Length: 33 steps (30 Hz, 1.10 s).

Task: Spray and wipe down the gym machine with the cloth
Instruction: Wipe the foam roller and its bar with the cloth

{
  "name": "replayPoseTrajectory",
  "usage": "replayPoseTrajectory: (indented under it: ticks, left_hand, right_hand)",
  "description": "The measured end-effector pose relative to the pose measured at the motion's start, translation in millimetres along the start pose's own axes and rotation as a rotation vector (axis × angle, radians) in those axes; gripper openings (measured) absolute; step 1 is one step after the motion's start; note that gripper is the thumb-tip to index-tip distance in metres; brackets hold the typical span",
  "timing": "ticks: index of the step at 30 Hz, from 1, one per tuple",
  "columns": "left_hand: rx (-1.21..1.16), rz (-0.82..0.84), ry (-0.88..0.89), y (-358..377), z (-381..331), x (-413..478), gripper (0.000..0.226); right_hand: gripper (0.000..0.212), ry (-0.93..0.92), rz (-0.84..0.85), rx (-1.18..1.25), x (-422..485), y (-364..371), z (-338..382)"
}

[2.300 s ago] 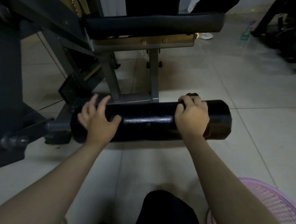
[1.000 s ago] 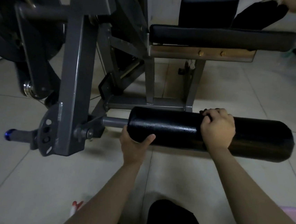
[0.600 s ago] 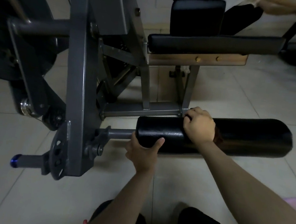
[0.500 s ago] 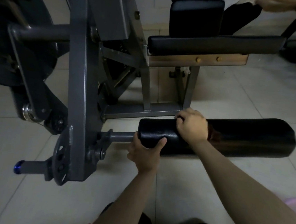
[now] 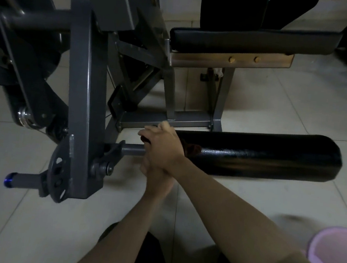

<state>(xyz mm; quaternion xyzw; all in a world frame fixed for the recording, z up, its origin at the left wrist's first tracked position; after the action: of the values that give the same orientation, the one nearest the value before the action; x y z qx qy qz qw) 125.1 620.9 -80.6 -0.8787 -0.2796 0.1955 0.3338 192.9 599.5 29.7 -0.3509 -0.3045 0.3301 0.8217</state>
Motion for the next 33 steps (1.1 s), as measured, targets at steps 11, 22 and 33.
replayPoseTrajectory:
  ticks: [11, 22, 33]
  left_hand:
    - [-0.379, -0.298, 0.011, 8, -6, -17, 0.088]
    - [-0.303, -0.345, -0.192, -2, -22, 7, 0.104]
    - [-0.377, -0.251, -0.266, -1, -30, 14, 0.117]
  right_hand:
    - [0.040, 0.016, -0.222, -0.163, -67, -54, -59]
    - [0.029, 0.308, -0.477, -0.177, -147, -152, -156]
    - [0.045, 0.519, -0.270, -0.173, -151, -167, -177]
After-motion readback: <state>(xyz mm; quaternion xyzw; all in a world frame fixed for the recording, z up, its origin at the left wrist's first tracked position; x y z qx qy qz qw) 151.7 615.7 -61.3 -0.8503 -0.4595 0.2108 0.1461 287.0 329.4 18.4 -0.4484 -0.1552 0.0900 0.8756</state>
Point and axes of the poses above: each hand's wrist, its own x-axis towards the middle knuckle, its own y-axis out of the palm, z = x × y, the point moved 7 cm from there along x, towards the middle knuckle, and after that the axes turned 14 degrees about x, right-handed, at the moved point
